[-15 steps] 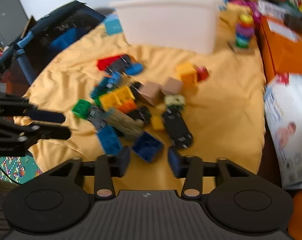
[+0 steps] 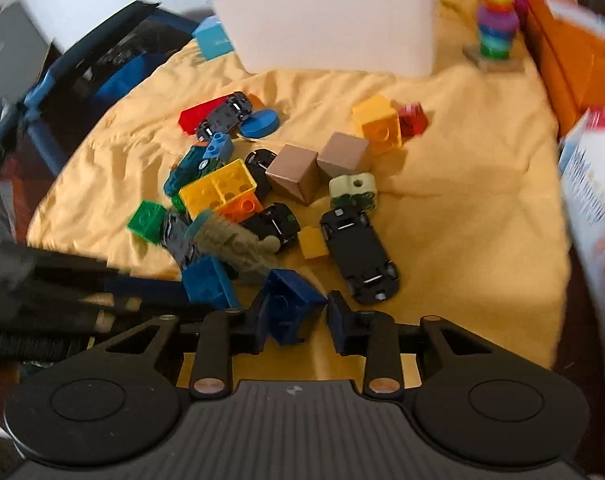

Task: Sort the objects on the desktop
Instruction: 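Grasp the light blue brick with the left tool while the right tool grasps a dark blue brick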

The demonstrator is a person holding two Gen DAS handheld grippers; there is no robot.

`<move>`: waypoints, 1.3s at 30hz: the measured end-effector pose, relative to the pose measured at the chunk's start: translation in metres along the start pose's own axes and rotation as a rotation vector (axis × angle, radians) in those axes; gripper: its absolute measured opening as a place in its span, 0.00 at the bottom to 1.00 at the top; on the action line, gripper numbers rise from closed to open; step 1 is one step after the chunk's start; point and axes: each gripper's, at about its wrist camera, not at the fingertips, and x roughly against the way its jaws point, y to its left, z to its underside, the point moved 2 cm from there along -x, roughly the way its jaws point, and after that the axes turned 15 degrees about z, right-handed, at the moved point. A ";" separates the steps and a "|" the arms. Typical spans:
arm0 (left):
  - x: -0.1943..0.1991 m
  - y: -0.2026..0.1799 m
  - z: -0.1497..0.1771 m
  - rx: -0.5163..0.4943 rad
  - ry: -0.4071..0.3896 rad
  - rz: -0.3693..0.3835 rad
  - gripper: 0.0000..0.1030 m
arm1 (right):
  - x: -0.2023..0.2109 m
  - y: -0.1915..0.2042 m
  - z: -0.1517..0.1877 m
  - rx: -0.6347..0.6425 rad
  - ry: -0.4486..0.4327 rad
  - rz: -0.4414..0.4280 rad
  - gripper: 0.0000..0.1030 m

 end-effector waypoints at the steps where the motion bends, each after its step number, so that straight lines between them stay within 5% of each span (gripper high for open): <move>1: -0.003 0.002 0.000 0.012 0.000 -0.005 0.32 | 0.004 0.000 0.003 0.033 -0.016 0.023 0.33; 6: -0.010 0.007 0.000 0.032 -0.019 0.006 0.24 | 0.016 -0.010 0.015 0.046 -0.012 0.028 0.33; 9: -0.004 -0.002 0.000 -0.055 0.021 -0.008 0.24 | 0.019 -0.013 0.019 0.056 -0.012 0.033 0.33; 13: 0.022 -0.016 0.002 -0.212 0.084 -0.108 0.24 | 0.026 -0.014 0.022 0.090 -0.026 0.032 0.33; 18: 0.030 -0.019 -0.002 -0.441 0.155 -0.337 0.24 | 0.027 -0.005 0.024 0.161 -0.009 -0.031 0.33; 23: 0.007 -0.019 0.004 -0.503 0.155 -0.392 0.26 | 0.012 0.009 0.022 0.186 0.013 -0.059 0.34; 26: 0.004 -0.029 0.014 -0.550 0.136 -0.383 0.32 | 0.010 0.010 0.020 0.201 -0.021 -0.004 0.43; 34: -0.004 -0.054 0.034 -0.526 0.114 -0.144 0.42 | 0.022 0.003 0.022 0.196 -0.090 0.060 0.46; 37: -0.003 -0.067 0.041 -0.609 0.100 -0.171 0.43 | 0.026 0.004 0.026 0.194 -0.094 0.061 0.46; 39: 0.003 -0.064 0.036 -0.578 0.066 -0.184 0.43 | 0.030 0.004 0.027 0.194 -0.108 0.062 0.46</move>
